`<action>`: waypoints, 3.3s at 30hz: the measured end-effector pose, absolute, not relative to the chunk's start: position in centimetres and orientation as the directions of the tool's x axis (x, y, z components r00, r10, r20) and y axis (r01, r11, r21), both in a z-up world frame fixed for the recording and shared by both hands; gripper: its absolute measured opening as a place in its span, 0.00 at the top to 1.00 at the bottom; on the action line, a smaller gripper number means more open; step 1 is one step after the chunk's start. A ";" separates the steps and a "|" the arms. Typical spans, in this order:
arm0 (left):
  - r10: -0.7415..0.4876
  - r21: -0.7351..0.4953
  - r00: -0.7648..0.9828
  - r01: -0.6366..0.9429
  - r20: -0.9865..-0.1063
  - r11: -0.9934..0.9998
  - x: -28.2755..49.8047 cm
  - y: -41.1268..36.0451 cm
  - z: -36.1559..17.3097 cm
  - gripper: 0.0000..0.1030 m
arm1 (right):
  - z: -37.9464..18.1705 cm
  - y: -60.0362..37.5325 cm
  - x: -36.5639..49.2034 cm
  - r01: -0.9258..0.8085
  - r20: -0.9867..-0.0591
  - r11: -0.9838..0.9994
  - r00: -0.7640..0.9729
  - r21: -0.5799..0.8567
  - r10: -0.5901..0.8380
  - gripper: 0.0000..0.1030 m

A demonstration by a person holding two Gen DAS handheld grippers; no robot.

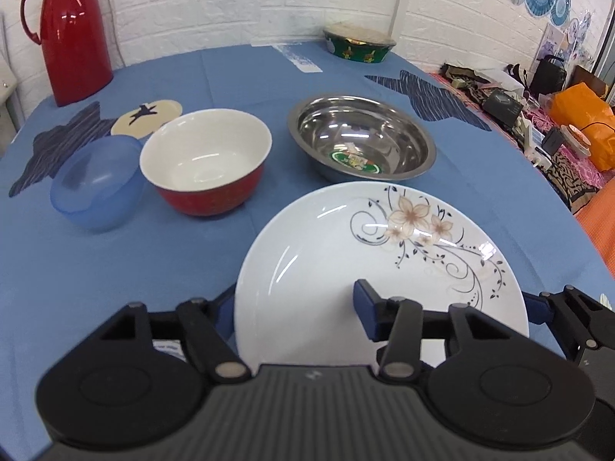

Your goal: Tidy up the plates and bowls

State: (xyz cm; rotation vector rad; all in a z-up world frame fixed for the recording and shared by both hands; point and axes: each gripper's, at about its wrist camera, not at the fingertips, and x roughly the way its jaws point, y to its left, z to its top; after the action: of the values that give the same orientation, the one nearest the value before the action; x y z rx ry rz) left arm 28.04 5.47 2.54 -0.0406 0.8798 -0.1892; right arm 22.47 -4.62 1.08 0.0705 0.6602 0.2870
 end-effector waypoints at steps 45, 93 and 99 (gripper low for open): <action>-0.005 -0.174 0.691 -0.175 -0.723 0.969 6.4 20.7 1.1 0.42 | 0.8 9.7 9.4 -0.581 -0.613 0.805 0.595 0.117 0.519 0.18; -0.068 -0.158 0.724 -0.057 -0.687 0.986 11.7 13.9 4.4 0.31 | 2.0 -4.5 13.0 -0.296 -0.531 0.915 0.747 0.273 0.400 0.18; -0.091 -0.133 0.701 -0.005 -0.708 0.991 15.1 10.2 4.4 0.31 | 1.2 -8.3 14.3 -0.224 -0.536 0.929 0.767 0.293 0.354 0.18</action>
State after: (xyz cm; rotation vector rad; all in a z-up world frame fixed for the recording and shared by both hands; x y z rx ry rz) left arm 15.11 10.23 4.41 -0.1288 0.7937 -0.0480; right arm 14.34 -8.28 1.21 0.2177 0.6226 0.3164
